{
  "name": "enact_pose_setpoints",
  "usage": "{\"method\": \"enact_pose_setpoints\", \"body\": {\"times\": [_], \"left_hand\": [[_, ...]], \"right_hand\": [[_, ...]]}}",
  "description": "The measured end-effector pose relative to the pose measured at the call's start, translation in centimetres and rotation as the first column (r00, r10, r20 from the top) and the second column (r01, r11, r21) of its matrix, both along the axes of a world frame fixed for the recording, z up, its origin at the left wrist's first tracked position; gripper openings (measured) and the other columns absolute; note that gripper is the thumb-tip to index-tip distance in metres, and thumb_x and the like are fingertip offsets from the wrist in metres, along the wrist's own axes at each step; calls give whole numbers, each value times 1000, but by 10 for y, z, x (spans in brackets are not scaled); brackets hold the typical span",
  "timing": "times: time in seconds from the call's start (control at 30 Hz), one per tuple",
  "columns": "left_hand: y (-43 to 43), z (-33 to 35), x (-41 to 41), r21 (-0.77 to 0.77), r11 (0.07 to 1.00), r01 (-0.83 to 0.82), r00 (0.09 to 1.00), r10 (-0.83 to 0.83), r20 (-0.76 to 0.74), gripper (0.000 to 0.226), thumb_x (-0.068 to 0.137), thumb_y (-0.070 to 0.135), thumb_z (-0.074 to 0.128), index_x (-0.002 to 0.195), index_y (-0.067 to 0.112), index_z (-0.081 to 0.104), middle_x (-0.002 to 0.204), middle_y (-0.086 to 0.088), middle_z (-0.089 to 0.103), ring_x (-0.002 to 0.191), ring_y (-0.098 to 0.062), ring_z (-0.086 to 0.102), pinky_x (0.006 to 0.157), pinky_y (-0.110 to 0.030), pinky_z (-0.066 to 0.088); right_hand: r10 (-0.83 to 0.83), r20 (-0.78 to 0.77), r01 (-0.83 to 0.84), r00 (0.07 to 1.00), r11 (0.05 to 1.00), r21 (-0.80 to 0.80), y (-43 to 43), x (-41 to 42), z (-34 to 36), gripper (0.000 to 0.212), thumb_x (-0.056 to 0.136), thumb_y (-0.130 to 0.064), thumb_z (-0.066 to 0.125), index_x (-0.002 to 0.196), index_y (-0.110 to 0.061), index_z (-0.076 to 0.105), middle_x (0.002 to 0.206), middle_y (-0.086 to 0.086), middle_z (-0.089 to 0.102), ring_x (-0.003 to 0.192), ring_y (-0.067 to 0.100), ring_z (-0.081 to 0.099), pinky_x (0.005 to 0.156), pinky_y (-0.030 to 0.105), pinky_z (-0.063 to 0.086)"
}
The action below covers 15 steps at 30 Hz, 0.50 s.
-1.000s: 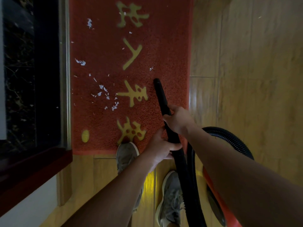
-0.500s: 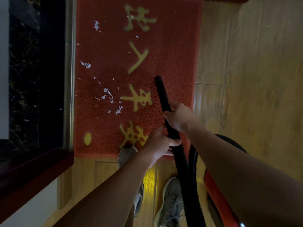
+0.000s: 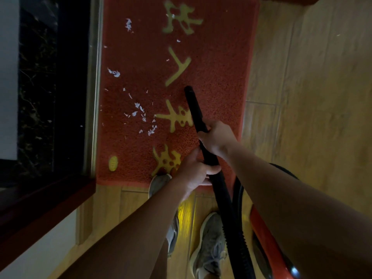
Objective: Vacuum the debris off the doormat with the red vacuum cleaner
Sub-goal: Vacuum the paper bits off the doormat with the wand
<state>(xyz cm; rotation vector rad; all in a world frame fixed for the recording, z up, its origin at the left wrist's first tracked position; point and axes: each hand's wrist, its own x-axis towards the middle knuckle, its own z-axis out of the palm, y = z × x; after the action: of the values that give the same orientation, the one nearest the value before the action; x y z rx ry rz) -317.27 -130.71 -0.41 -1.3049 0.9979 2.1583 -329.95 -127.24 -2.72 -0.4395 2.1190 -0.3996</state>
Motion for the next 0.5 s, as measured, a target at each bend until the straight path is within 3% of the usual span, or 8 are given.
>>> {"method": "enact_pose_setpoints", "body": {"times": [0.27,0.5], "left_hand": [[-3,-6,28,-17,995,-103,995,103,9,59,88,0,69,137,29,55,114,-11,71,99,-30,74,83,-45,62],[4,-9,56,-7,982,-187,982,187,10,59,89,-1,70,135,32,54,118,-13,68,98,-29,74,77,-42,62]], "right_hand": [[104,26,-104,994,994,-34,-14,21,-2,30,91,-24,62,120,-19,65,92,6,71,78,23,68,72,38,58],[179,57,-178,982,984,-20,-17,44,-5,59,92,-28,63,148,-26,47,121,7,67,93,21,68,73,26,51]]}}
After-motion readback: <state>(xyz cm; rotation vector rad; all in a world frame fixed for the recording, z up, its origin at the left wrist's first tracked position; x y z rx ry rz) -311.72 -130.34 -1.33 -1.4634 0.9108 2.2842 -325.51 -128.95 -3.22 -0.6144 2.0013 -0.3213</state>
